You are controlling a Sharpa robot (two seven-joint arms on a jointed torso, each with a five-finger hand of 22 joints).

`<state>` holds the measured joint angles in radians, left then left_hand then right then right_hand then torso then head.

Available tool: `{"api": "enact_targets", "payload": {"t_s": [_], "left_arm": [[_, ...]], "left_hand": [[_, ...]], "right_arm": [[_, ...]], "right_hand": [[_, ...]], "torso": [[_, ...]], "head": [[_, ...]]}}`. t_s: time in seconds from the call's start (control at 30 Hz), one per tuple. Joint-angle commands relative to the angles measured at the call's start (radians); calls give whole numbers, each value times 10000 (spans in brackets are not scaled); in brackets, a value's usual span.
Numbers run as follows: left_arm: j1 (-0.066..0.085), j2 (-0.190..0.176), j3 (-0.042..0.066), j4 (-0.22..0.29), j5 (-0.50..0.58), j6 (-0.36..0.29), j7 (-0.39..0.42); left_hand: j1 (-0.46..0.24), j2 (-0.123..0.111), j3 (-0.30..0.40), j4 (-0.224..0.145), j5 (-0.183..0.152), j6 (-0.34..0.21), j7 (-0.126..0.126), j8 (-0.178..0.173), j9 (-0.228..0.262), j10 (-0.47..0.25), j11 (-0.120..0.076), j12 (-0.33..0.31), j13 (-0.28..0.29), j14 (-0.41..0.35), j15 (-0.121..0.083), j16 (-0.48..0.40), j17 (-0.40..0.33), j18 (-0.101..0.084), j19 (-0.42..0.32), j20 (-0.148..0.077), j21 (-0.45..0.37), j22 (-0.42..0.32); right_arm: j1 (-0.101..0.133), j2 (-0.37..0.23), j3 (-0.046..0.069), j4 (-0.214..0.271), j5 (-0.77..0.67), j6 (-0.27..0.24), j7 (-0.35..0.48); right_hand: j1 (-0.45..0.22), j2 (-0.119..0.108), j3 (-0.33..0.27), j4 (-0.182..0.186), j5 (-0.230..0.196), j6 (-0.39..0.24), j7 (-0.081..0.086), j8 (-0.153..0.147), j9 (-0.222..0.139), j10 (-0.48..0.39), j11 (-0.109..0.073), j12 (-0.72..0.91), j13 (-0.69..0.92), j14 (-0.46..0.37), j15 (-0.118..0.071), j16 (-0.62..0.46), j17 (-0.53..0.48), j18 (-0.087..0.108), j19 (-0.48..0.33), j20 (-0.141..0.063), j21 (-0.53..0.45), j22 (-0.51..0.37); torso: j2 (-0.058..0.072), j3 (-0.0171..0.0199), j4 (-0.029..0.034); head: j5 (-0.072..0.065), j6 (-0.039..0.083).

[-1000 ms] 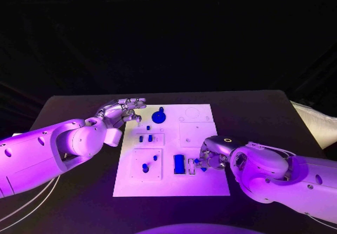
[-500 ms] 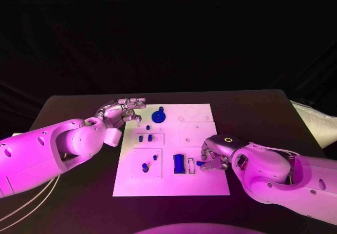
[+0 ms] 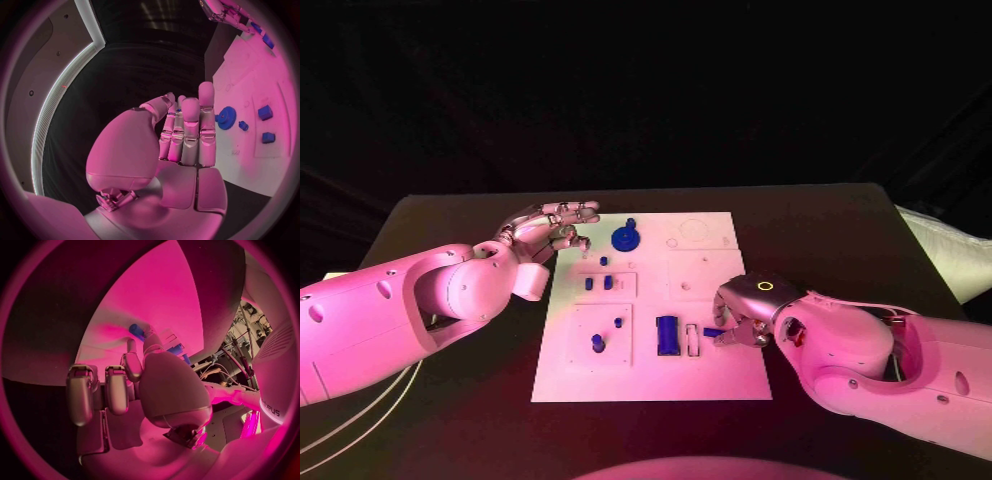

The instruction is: Assemble the parts on the task board

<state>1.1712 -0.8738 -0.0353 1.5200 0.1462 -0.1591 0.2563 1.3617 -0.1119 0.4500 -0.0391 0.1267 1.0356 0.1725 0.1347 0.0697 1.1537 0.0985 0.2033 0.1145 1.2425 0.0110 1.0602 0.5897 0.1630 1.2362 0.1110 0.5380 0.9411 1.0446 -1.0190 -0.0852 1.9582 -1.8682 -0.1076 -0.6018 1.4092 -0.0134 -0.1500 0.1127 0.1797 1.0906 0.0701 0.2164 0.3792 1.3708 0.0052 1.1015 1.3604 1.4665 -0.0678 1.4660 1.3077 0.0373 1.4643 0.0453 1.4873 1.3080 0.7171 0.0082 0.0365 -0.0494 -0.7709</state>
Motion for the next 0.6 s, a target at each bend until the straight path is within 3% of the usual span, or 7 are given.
{"api": "enact_targets", "payload": {"t_s": [0.03, 0.37, 0.6], "left_arm": [[-6, 5, 6, 8, -51, 220, 28], [-24, 14, 5, 2, -94, 235, 21], [-32, 7, 5, 5, -104, 228, 12]], "left_hand": [[51, 2, -65, 12, 48, -33, 14, 54, -16, -84, -20, 35, 10, -98, 1, -65, -10, 188, -58, -16, -47, -14], [54, 5, -65, 9, 49, -35, 14, 54, -16, -88, -20, 37, 9, -105, 1, -68, -16, 188, -61, -16, -49, -15], [59, 11, -64, 5, 51, -39, 15, 54, -16, -96, -20, 41, 9, -116, 3, -74, -28, 188, -67, -15, -54, -17]], "right_arm": [[-53, 22, -46, -77, -505, 727, -52], [-138, 285, -56, -235, -749, 759, -49], [-171, 333, -57, -256, -808, 707, -55]], "right_hand": [[353, 198, 143, -74, 49, 130, -15, 63, 7, 93, -123, 101, -980, 685, -8, -34, 817, -53, 175, 28, 13, 1568], [829, 693, 953, -267, 147, 302, -146, -9, -79, 233, -244, 292, -869, 705, -115, 6, 904, -81, 259, -79, 81, 1662], [804, 706, 1273, -286, 224, 350, -170, -45, -104, 304, -268, 362, -825, 714, -138, 27, 948, -92, 291, -110, 108, 1700]], "torso": [[-2, 0, 0], [-8, 1, 19], [-1, -2, 7]], "head": [[-3, 12], [-15, 45], [-9, 68]]}}
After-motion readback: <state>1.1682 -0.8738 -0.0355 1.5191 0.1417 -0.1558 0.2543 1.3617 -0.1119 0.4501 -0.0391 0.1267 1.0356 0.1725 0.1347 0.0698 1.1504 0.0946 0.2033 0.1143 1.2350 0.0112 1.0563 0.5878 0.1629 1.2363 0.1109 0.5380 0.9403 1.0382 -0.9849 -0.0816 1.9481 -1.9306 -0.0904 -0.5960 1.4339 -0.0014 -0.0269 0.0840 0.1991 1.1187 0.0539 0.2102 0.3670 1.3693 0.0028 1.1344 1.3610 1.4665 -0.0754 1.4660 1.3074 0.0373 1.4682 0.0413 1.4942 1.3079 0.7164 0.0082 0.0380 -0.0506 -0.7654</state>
